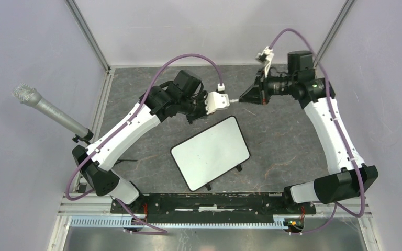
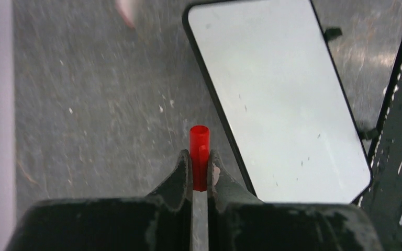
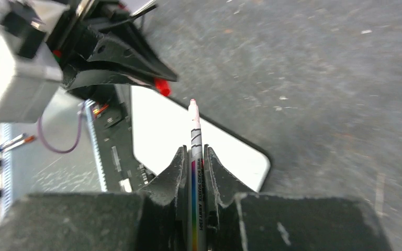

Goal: Write a sentence on the whiteboard
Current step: Open the pen cap of the whiteboard marker, then place the pen cap at the center of the board.

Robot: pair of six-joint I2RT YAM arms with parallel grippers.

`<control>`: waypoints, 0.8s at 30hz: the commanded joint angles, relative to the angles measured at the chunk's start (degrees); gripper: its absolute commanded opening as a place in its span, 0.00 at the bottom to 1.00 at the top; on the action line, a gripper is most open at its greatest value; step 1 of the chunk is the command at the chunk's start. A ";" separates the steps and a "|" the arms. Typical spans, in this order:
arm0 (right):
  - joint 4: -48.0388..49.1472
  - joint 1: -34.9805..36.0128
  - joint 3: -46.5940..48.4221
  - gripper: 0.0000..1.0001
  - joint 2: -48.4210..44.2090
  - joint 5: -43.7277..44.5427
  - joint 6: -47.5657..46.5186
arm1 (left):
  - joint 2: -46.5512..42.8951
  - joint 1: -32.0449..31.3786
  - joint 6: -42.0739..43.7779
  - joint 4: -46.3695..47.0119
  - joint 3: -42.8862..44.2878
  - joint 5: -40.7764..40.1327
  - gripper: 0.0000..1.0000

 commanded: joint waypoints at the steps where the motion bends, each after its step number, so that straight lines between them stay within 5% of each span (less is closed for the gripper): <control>1: -2.56 -4.83 6.48 0.00 0.72 -0.29 -5.06 | -2.67 1.60 1.92 -6.26 -1.91 -0.86 0.02; 12: 0.07 -7.85 2.19 0.00 -1.20 0.85 -7.31 | 0.89 15.50 -15.93 -0.76 -1.79 -10.31 0.02; 24: 3.60 -7.83 -5.49 0.00 -5.79 1.31 -9.76 | 6.02 25.39 -33.77 11.02 -16.26 -20.88 0.05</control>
